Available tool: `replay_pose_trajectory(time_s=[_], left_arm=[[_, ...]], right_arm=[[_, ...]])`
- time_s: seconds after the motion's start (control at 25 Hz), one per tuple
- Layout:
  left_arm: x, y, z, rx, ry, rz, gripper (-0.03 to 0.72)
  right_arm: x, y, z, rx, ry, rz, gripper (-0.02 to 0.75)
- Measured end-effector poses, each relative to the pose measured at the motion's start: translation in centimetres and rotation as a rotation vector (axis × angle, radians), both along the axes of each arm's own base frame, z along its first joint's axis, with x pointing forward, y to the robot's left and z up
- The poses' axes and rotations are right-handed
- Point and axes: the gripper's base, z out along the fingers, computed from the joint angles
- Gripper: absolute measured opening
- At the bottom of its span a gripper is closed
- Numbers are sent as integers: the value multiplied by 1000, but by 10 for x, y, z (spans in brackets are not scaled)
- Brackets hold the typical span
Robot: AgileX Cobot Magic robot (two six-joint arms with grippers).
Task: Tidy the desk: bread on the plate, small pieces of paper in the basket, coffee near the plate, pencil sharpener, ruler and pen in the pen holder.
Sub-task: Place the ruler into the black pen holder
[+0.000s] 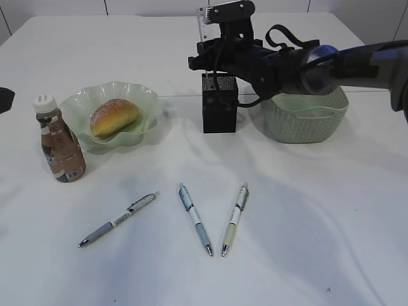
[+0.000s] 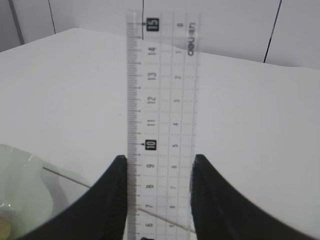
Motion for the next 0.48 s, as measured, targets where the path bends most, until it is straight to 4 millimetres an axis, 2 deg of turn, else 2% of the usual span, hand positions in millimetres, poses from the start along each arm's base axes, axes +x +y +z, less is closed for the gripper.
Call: replay_pose_trajectory(time_s=[0.24, 0.48], left_arm=[[0, 0, 0, 3, -1, -1, 276], [0, 0, 0, 9, -4, -2, 276]], right_arm=[[-4, -3, -11, 10, -44, 3, 304], [-8, -14, -25, 33, -63, -20, 303]])
